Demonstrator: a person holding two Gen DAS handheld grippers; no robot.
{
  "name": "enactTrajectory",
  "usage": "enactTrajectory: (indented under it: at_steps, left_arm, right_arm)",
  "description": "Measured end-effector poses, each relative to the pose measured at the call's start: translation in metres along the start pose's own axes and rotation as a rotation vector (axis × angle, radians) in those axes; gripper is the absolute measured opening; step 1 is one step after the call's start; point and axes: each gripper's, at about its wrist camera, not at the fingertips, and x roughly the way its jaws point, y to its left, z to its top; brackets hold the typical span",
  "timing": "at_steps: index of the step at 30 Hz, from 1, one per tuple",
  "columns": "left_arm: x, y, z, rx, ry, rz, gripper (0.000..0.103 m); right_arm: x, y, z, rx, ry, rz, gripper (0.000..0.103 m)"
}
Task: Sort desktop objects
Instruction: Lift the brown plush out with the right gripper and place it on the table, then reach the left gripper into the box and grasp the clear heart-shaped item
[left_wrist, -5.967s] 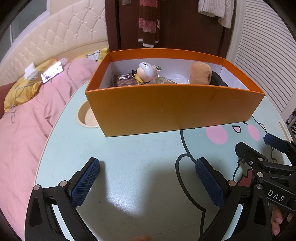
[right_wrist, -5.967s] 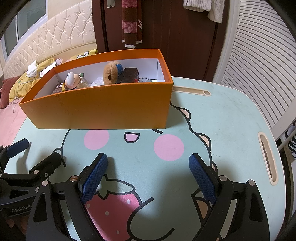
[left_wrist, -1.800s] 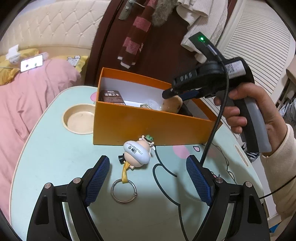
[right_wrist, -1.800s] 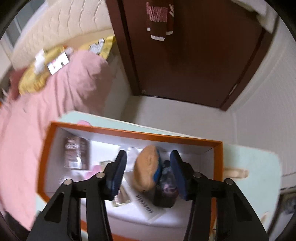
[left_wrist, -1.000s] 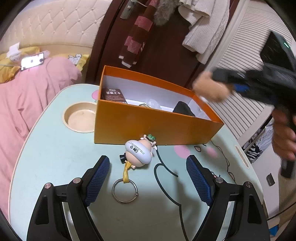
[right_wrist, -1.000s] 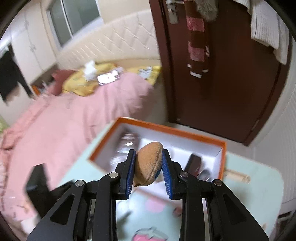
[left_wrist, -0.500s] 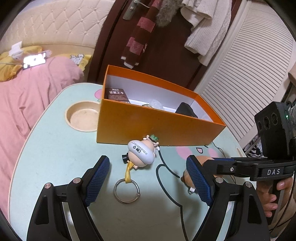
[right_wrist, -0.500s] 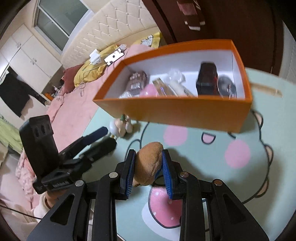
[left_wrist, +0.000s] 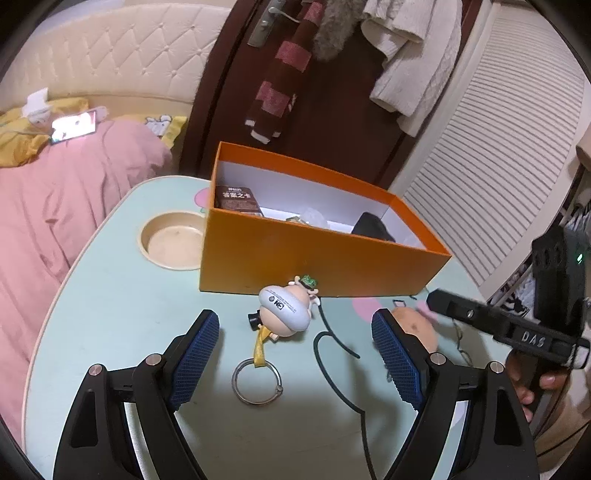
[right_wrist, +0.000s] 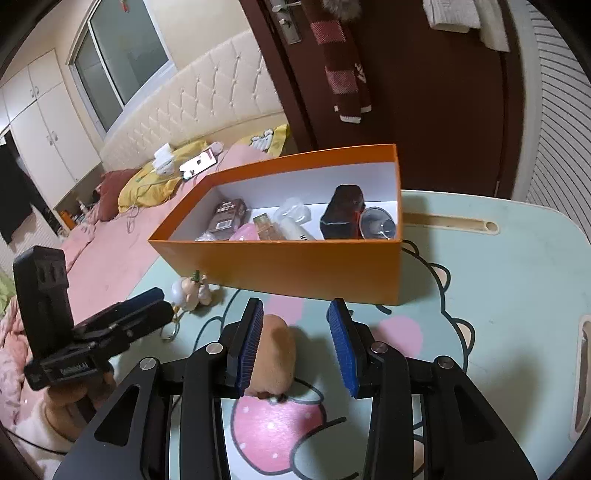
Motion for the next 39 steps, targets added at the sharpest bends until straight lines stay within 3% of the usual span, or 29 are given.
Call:
enactTrajectory:
  at_steps: [3,7,11,14,18,23,27,30,33,39]
  left_arm:
    - [-0.008,0.002,0.006,-0.023,-0.011,-0.013,0.084]
    - [-0.018,-0.003,0.021,-0.005,-0.018,-0.009,0.084]
    - [-0.023,-0.015,0.049,0.032,-0.019,-0.003,0.084]
    - [-0.014,-0.031,0.074,0.108,0.018,0.044,0.084]
    - [0.02,-0.051,0.1,0.18,0.128,0.073,0.083]
    - [0.08,-0.061,0.119,0.204,0.304,0.09,0.066]
    - [0.126,-0.061,0.125,0.219,0.408,0.155,0.057]
    - [0.153,-0.066,0.124,0.261,0.473,0.199,0.052]
    - [0.174,-0.069,0.122,0.28,0.535,0.23,0.051]
    - [0.191,-0.068,0.124,0.275,0.596,0.255,0.048]
  right_arm:
    - [-0.001,-0.008,-0.005,0.039,-0.004,0.039,0.039]
    - [-0.002,-0.019,-0.01,0.094,-0.016,0.088,0.055]
    - [-0.006,-0.026,-0.012,0.138,-0.054,0.124,0.057]
    - [-0.005,-0.029,-0.013,0.155,-0.045,0.148,0.057]
    - [-0.003,-0.031,-0.015,0.166,-0.032,0.164,0.057]
    - [-0.004,-0.036,-0.015,0.185,-0.035,0.177,0.057]
    - [-0.004,-0.04,-0.015,0.206,-0.03,0.19,0.057]
    - [-0.004,-0.043,-0.016,0.221,-0.028,0.201,0.059]
    - [-0.005,-0.045,-0.017,0.238,-0.034,0.207,0.068]
    - [-0.006,-0.048,-0.018,0.266,-0.037,0.223,0.068]
